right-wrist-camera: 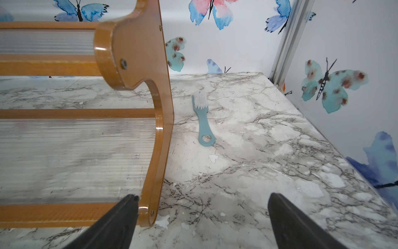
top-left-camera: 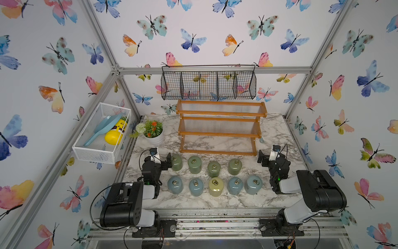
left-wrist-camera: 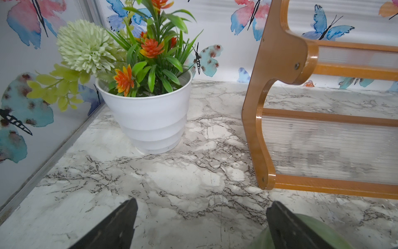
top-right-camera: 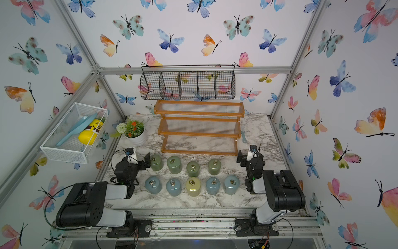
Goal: Remove the tea canisters from the shelf
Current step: Reset both arms
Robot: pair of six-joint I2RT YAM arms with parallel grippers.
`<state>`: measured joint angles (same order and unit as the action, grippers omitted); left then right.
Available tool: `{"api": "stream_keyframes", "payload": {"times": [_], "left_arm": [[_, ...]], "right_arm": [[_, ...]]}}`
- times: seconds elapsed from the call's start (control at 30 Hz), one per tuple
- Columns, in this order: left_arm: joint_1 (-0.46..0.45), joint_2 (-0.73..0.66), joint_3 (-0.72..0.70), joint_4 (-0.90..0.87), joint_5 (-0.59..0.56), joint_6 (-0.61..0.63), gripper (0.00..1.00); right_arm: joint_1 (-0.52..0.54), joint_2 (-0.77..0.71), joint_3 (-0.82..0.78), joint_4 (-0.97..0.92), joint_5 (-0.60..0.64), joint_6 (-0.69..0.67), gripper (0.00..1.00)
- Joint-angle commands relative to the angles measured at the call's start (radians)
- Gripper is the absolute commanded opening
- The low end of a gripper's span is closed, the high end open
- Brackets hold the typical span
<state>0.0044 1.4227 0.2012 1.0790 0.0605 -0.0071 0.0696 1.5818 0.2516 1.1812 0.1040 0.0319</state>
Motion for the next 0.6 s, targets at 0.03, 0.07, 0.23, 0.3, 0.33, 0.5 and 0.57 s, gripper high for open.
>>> {"api": "stream_keyframes", "payload": {"times": [0.03, 0.07, 0.23, 0.3, 0.33, 0.5, 0.57], "left_arm": [[-0.004, -0.017, 0.009, -0.007, -0.008, 0.008, 0.98], [-0.004, -0.016, 0.010, -0.008, -0.008, 0.008, 0.98], [-0.004, -0.017, 0.009, -0.008, -0.008, 0.009, 0.98], [-0.004, -0.014, 0.012, -0.012, -0.008, 0.009, 0.99], [-0.004, -0.014, 0.016, -0.017, -0.008, 0.008, 0.99], [-0.004, -0.014, 0.016, -0.016, -0.010, 0.009, 0.98], [-0.005, -0.015, 0.014, -0.014, -0.010, 0.008, 0.98]], "right_arm": [[-0.004, -0.009, 0.014, -0.014, -0.009, -0.010, 1.00], [-0.003, -0.011, 0.015, -0.015, -0.008, -0.011, 1.00], [-0.004, -0.010, 0.015, -0.014, -0.009, -0.011, 1.00], [-0.004, -0.010, 0.015, -0.014, -0.009, -0.010, 1.00], [-0.004, -0.009, 0.015, -0.014, -0.010, -0.010, 1.00], [-0.003, -0.011, 0.014, -0.012, -0.009, -0.010, 1.00], [-0.004, -0.011, 0.013, -0.013, -0.010, -0.009, 1.00]]}}
